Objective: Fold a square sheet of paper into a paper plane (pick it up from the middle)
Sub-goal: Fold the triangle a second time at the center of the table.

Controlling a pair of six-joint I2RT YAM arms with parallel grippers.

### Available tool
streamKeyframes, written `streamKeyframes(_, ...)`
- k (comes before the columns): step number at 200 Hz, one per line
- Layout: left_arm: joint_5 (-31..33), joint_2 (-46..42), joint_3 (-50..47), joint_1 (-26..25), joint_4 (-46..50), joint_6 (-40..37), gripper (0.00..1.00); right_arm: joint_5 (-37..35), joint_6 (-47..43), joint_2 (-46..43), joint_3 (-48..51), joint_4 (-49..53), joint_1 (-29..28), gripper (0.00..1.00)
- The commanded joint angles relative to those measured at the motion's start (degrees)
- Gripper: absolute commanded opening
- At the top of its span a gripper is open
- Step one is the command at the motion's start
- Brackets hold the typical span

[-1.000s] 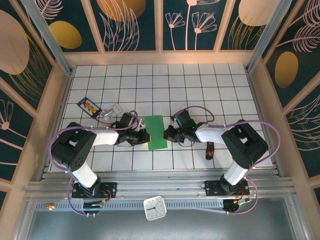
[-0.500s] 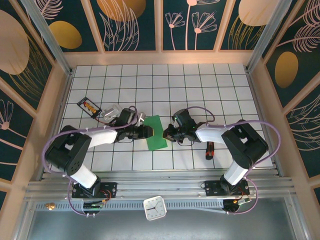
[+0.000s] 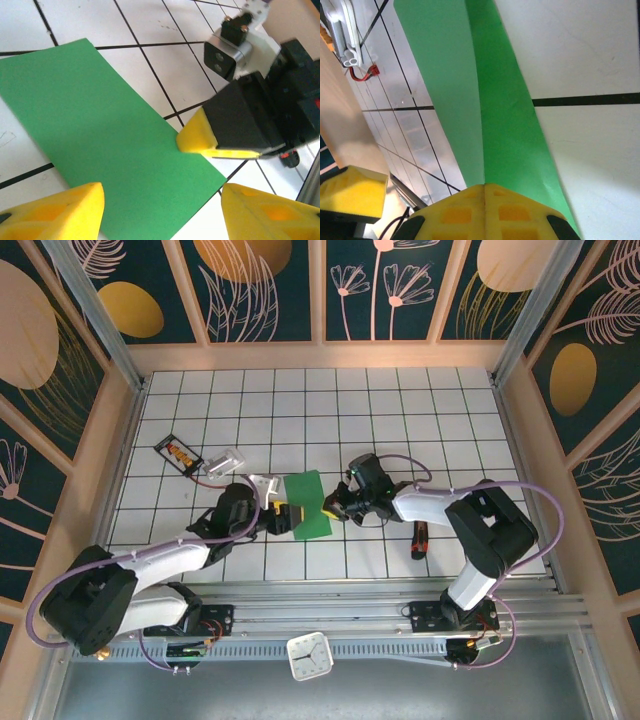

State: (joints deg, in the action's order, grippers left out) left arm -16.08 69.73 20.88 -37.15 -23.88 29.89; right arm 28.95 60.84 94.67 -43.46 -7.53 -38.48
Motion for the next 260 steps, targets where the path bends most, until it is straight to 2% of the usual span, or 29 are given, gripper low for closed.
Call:
streamKeyframes(1,3.4,-0.3,0.2,-2.1,-3.4,-4.2,0.65,1.4,2.7,0.2,-2.2,-0.8,1.2,0.0)
streamKeyframes(86,12.6,7.4,6.0,-10.6,-0.8,-12.9,0.71,4.4,7.5,1.9,-1.2,-5.0,2.8,0.0)
streamKeyframes(160,16.8,13.6,10.1,-13.2,1.5,-16.9,0.75,4.4,8.2,2.1,-0.4,-5.7,2.8,0.0)
streamKeyframes(194,18.4,15.9,11.6,-13.4,2.3,-17.7,0.71,4.5,8.4,2.5,0.3,-6.4,2.9,0.0)
streamKeyframes(260,18.4,16.9,12.8,-13.4,3.2,-18.0,0.48,4.7,8.4,3.1,0.6,-6.9,2.9,0.0)
